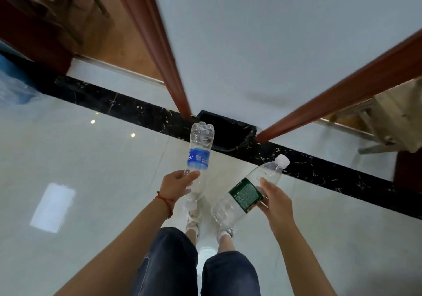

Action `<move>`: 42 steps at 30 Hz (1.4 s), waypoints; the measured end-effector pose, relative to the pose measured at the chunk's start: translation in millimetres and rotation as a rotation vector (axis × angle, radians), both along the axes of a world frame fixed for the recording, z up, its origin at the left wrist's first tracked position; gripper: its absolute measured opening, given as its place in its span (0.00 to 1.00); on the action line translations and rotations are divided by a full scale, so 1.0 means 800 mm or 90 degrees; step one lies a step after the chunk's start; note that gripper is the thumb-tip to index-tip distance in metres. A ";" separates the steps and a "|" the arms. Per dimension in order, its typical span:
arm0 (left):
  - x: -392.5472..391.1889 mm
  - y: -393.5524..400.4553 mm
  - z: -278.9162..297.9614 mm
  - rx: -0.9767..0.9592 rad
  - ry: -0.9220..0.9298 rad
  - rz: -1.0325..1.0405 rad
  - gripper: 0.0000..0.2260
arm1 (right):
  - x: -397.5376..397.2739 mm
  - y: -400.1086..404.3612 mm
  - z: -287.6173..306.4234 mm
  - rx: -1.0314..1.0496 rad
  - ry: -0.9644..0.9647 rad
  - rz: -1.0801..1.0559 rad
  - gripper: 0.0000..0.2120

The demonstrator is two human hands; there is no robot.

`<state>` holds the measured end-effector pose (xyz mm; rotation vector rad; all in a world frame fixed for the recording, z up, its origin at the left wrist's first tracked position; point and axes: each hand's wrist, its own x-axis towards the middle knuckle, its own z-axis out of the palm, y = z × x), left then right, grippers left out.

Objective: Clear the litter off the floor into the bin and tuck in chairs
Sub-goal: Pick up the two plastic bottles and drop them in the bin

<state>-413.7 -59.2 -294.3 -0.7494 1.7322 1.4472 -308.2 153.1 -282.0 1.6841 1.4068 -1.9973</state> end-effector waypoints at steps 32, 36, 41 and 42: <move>-0.115 0.137 -0.288 0.009 -0.101 0.097 0.19 | -0.065 0.066 -0.231 0.008 -0.046 -0.007 0.26; -0.109 0.123 -0.280 -0.125 0.105 -0.147 0.16 | -0.076 0.066 -0.233 0.011 -0.036 0.002 0.27; -0.097 0.096 -0.262 -0.234 0.307 -0.351 0.20 | -0.093 0.058 -0.245 0.015 -0.033 0.010 0.27; -0.095 0.088 -0.261 -0.255 0.337 -0.389 0.21 | -0.097 0.056 -0.249 0.013 -0.034 0.005 0.27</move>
